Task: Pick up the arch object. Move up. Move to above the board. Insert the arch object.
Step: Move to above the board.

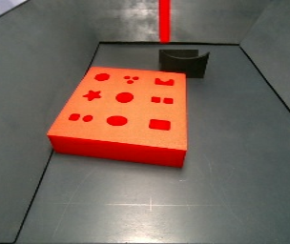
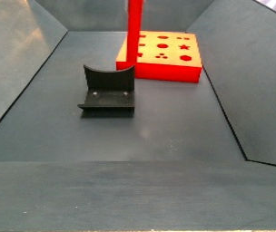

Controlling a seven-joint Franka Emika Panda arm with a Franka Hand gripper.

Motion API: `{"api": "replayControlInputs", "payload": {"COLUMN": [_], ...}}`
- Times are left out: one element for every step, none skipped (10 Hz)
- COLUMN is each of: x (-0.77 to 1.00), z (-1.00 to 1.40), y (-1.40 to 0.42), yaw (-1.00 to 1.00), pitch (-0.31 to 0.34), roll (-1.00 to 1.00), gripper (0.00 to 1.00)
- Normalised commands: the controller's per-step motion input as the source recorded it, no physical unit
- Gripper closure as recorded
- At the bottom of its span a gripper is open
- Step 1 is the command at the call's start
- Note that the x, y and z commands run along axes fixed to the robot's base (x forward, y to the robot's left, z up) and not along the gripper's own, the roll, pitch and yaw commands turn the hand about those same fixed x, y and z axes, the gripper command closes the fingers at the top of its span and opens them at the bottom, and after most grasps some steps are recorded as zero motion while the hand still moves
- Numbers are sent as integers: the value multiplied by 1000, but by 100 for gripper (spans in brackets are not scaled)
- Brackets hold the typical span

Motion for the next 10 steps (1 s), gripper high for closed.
{"api": "replayControlInputs", "payload": {"x": [107,59,33,21,-255,-254,-251,-240,-237,-237], "z": [691,524,356,187,300,313,318,309,314,327], "y": [-61,-36,-22,-9,-1000,-1000,-1000,-1000,-1000,-1000], "yaw": [-21,-19,-21,-22,-271,-213,-109,-61,-32,-11], "pitch": [37,32,31,37,583,515,379,273,200,117], "roll": [-177,-155,-138,-125,512,531,453,275,167,99], "gripper": [100,100,100,100,100,100,100,100,100,100]}}
